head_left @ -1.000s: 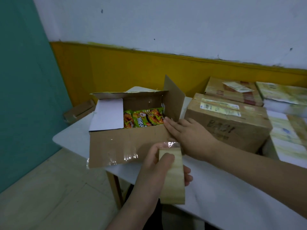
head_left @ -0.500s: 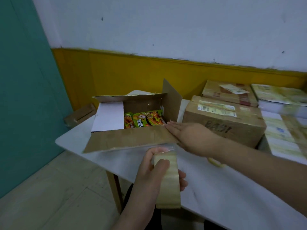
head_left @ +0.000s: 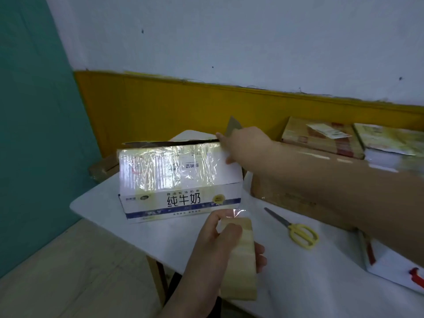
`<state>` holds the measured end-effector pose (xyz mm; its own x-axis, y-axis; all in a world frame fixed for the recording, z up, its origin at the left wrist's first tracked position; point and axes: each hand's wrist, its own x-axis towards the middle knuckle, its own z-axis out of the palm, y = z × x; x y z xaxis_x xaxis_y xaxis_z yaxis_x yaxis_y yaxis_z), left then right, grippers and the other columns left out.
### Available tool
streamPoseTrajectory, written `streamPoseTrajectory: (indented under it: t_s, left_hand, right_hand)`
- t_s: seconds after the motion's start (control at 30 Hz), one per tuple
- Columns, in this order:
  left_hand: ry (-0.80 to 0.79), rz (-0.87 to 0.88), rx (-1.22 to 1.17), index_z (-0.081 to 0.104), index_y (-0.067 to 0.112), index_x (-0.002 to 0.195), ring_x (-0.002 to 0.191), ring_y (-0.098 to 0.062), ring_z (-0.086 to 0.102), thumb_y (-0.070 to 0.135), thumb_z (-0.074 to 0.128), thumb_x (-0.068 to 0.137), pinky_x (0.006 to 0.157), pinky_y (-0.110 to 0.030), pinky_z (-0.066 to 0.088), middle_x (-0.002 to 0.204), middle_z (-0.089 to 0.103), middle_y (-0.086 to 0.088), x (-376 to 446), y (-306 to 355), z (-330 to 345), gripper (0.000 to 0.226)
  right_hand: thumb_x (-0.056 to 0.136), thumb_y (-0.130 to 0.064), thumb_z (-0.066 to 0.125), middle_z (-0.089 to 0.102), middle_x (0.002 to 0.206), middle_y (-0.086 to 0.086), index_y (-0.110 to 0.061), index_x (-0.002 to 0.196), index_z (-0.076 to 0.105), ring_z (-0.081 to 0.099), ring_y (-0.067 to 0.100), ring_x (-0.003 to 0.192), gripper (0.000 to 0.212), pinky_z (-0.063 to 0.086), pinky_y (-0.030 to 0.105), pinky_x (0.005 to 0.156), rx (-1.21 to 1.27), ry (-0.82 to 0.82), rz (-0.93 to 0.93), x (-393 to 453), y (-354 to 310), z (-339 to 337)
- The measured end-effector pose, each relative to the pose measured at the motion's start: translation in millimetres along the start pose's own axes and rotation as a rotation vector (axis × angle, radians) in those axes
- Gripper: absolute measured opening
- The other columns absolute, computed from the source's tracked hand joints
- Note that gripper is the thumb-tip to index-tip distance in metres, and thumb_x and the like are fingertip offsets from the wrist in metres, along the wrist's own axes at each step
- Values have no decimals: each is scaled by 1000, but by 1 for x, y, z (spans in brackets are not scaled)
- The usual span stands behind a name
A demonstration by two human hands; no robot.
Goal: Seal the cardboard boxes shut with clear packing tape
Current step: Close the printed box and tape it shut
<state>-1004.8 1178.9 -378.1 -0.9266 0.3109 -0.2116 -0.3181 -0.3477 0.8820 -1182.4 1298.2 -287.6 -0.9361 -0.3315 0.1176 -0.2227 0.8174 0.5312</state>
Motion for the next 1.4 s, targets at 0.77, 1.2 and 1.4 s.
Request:
streamPoseTrajectory:
  t_s: [0.77,1.2,1.4]
  left_hand:
    - [73,32,10,32,38,143,70,-37,73,19,54,102,69,-41,57,86,76,-21,63,12,8,50]
    - [119,-63,55,41,19,125,75,-37,75,28,59,100,68,-38,57,85,77,-17,61,9,14,32]
    - [123,-97,49,26,28,148,73,-32,76,29,58,102,68,-34,57,85,78,-12,65,12,17,55]
  right_hand:
    - [87,-18,69,50,65,-18,-27,77,69,53,3,74,13,53,32,79,635,-31,-106,-63,0,11]
    - [89,-18,59,68,97,-4,-26,97,69,65,22,92,15,36,28,64,236,179,59,-30,-1,10]
    - [54,-10,83,59,59,-8,-27,62,68,59,16,64,24,25,25,63,-110,203,-132,-20,-7,19]
